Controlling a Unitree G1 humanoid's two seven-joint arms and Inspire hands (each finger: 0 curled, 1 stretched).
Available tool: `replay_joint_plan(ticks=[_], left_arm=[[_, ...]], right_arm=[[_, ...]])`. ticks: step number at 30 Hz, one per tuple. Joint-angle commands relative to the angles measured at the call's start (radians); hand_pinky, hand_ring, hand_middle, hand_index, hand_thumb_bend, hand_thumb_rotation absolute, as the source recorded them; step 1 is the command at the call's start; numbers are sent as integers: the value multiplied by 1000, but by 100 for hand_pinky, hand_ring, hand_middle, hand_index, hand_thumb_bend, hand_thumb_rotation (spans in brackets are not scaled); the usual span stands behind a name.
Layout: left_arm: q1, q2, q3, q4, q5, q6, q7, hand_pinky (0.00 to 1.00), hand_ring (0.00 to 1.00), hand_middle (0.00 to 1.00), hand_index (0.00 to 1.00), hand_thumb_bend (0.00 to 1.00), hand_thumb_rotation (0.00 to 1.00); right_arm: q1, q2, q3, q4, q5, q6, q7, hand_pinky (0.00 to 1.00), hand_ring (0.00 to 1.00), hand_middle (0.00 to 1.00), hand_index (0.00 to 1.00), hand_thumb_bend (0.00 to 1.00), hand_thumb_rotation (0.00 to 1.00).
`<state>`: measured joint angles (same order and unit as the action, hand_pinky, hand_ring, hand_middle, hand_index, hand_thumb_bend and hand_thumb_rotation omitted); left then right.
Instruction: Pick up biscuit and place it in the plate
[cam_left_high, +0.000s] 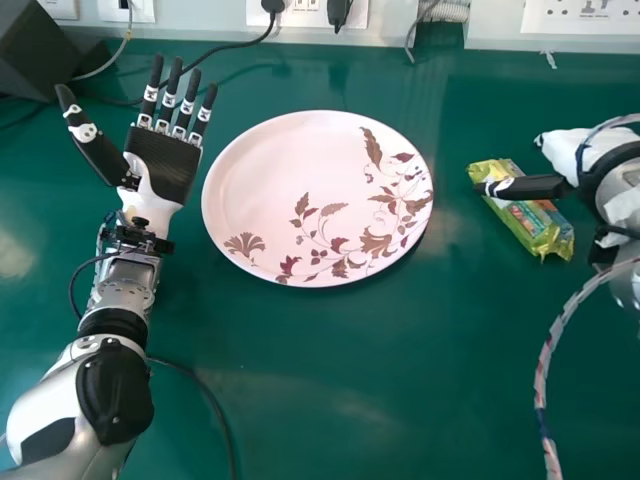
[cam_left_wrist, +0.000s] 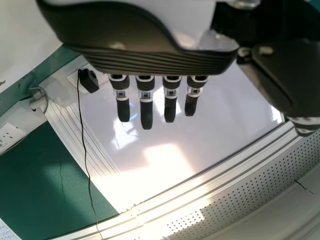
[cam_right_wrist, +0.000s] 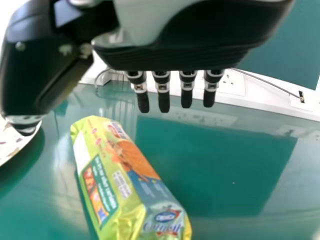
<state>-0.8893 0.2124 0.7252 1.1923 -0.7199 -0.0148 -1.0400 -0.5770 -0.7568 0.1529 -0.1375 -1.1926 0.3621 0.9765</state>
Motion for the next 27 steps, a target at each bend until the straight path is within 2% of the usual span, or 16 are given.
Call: replay_joint_plan(ticks=[1, 5, 8, 12, 19, 27], left_arm=[[32, -10, 4, 23, -6, 10, 4, 93, 91, 98, 100, 100, 71], [31, -9, 4, 26, -5, 6, -8, 89, 89, 97, 100, 100, 72], [31, -10, 3, 25, -4, 3, -11, 85, 88, 97, 100, 100, 74], [32, -13, -2, 22, 1, -15, -13, 86, 88, 97, 100, 100, 74], [32, -11, -1, 22, -2, -7, -16, 86, 89, 97, 100, 100, 72], [30, -5, 2, 27, -5, 7, -16, 83, 88, 97, 100, 100, 70]], right_arm=[[-2, -1, 18, 12, -8, -7, -22, 99, 100, 100, 100, 100, 70], [0, 4, 51, 36, -13, -22, -51, 97, 100, 100, 100, 100, 72], [-9, 15, 77, 62, -23, -23, -65, 97, 100, 100, 100, 100, 70], [-13, 17, 95, 86, -17, -32, -80, 97, 100, 100, 100, 100, 71], [-11, 22, 105, 110, -18, -23, -95, 98, 100, 100, 100, 100, 71], [-5, 29, 119, 170, -35, -13, -185, 97, 100, 100, 100, 100, 70]])
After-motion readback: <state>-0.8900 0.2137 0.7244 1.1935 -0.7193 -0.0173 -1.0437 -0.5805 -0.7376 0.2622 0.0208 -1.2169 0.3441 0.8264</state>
